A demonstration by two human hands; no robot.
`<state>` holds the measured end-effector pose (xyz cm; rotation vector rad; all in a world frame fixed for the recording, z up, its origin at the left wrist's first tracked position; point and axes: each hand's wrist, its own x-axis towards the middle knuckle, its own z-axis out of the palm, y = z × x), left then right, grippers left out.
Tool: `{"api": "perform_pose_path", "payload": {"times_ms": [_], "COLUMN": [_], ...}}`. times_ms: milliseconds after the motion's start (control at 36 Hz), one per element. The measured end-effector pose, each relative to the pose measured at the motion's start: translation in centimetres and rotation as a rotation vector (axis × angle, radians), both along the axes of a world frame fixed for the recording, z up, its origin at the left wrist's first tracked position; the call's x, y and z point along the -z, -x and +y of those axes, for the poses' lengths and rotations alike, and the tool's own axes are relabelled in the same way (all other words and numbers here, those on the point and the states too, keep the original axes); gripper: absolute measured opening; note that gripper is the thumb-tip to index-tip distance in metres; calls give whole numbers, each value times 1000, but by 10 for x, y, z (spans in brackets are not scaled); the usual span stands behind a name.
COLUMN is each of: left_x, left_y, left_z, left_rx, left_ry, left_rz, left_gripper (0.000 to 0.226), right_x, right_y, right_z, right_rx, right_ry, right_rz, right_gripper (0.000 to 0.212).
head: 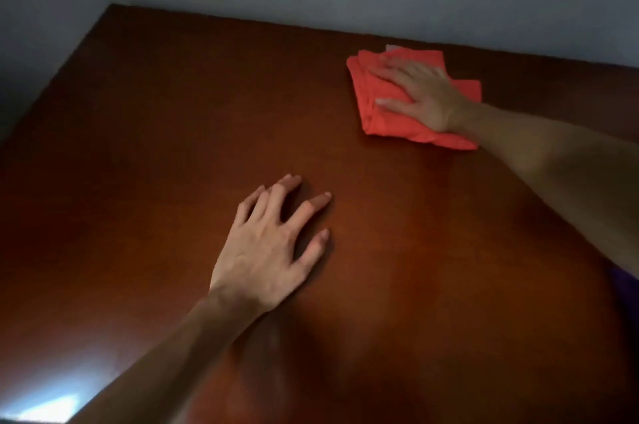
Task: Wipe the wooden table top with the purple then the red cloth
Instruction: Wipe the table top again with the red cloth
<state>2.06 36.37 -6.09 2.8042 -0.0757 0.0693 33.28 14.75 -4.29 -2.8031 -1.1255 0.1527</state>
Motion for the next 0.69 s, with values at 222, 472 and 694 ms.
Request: {"api": "perform_pose_path", "payload": {"times_ms": [222,472,694], "left_x": [1,2,-2], "left_y": [-1,-1,0], "left_z": [1,1,-2], "left_rx": [-3,-9,-21], "left_ry": [2,-9,-35], "left_rz": [21,-7,14], "left_gripper": [52,54,56], "right_x": [3,9,9], "right_y": [-51,7,179], "right_z": [8,-8,-60], "right_rx": [215,642,403], "right_ry": [-94,-114,-105], "right_rz": [-29,18,10], "right_gripper": [101,84,96]}}
